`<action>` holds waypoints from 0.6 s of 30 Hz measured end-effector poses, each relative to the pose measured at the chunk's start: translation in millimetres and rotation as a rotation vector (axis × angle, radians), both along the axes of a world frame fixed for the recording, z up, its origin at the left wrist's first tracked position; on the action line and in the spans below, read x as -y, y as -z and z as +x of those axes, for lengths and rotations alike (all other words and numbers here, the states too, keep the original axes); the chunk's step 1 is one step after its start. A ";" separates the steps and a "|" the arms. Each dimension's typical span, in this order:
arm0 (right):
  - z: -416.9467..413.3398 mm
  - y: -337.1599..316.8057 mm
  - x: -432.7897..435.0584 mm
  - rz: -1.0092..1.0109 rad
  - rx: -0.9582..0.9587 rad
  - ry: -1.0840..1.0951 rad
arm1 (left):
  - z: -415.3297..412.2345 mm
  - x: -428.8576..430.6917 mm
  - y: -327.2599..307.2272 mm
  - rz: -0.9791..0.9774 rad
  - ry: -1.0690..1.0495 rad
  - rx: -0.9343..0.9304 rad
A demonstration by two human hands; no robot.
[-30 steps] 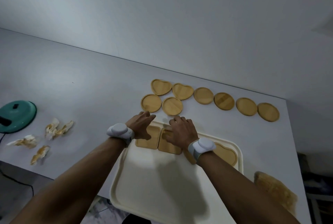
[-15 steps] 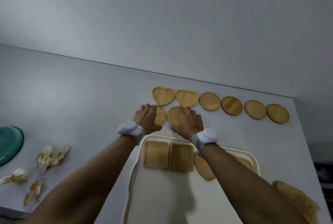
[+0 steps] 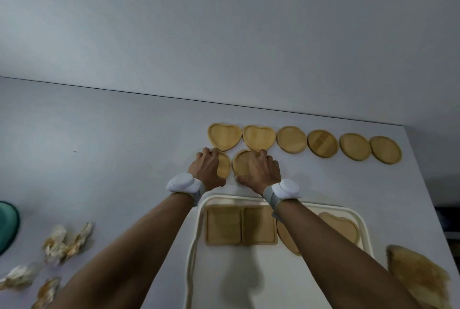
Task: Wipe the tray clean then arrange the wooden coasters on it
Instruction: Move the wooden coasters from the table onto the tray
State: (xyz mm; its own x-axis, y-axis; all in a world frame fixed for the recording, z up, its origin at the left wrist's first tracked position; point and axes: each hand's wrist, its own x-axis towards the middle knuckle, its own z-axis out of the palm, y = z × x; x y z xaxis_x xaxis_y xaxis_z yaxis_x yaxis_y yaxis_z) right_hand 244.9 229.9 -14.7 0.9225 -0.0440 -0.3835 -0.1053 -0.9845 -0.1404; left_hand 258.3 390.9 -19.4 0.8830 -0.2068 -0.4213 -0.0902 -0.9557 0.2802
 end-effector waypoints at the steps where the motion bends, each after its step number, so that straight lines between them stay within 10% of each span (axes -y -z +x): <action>1: 0.2 0.1 -0.4 0.008 0.002 0.003 | 0.4 -0.1 0.1 -0.005 -0.002 0.000; 18: -47.9 -32.8 43.0 0.065 0.054 -0.007 | -47.4 32.9 -40.3 -0.020 -0.071 0.095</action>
State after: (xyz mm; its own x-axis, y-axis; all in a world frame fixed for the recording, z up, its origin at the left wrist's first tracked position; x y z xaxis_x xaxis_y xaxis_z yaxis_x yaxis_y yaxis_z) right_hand 197.0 186.9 18.1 0.9423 -0.0143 -0.3346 -0.0890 -0.9739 -0.2090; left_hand 210.8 358.0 20.9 0.9316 -0.1499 -0.3311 -0.0497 -0.9550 0.2925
